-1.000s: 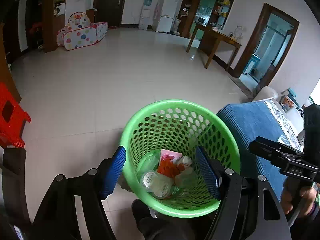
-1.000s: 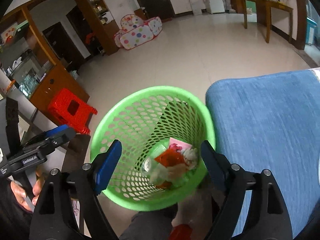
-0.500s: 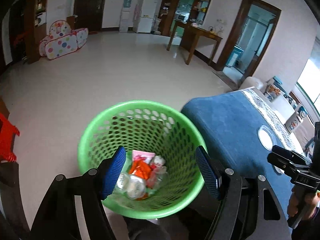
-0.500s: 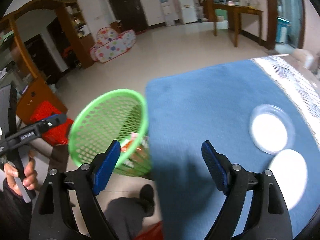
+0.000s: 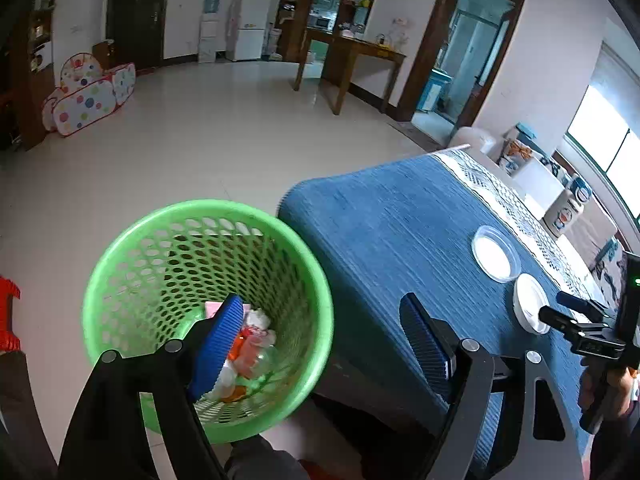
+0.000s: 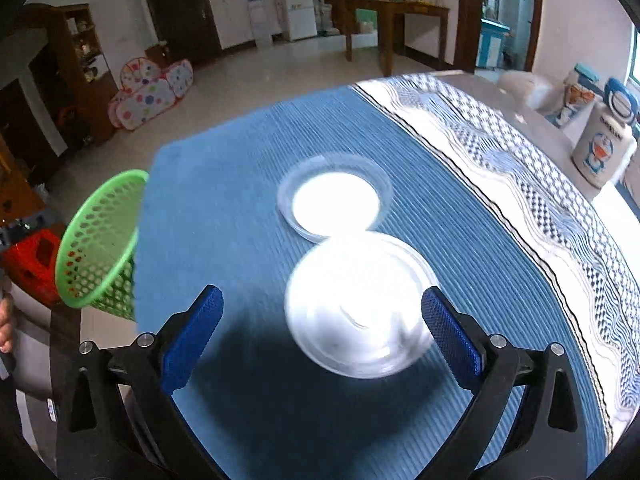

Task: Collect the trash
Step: 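Move both tools back over the bed toward the clear dish and white lid, then grasp the white plate lid with the right tool while the left tool grasps the clear dish, then carry the clear dish and white lid to the wastebasket and open both tools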

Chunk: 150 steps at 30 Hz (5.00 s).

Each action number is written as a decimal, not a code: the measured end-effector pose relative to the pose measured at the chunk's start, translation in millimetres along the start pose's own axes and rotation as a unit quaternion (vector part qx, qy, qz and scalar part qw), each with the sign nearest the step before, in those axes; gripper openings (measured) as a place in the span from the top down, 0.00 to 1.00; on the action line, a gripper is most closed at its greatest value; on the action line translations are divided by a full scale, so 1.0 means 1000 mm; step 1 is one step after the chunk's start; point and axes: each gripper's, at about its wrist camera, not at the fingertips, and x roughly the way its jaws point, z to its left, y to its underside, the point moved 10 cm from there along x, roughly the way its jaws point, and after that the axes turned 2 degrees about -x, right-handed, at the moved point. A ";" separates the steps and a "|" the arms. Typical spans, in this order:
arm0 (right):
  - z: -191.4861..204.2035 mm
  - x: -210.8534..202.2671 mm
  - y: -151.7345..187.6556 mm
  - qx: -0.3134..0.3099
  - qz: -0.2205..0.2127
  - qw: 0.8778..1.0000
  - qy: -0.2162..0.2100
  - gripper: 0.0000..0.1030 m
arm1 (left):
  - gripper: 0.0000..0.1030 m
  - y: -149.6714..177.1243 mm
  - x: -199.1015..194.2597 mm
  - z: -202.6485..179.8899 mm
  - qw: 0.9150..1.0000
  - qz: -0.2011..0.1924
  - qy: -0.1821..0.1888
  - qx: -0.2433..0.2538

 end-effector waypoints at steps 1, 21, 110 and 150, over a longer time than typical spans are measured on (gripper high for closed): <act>-0.003 0.003 0.002 -0.001 0.005 1.000 0.001 0.05 | 0.24 0.000 0.002 -0.005 1.000 0.002 0.001 0.003; -0.014 0.023 0.010 -0.012 0.028 0.999 0.013 0.05 | 0.23 -0.006 0.035 -0.055 0.999 0.028 0.018 0.036; -0.003 0.019 0.012 -0.026 0.010 0.999 -0.015 0.11 | 0.96 -0.051 0.075 -0.104 0.997 0.034 0.066 0.031; 0.194 0.014 -0.052 -0.107 -0.017 0.984 -0.143 0.11 | 0.56 0.024 0.066 0.160 0.986 0.067 -0.082 -0.130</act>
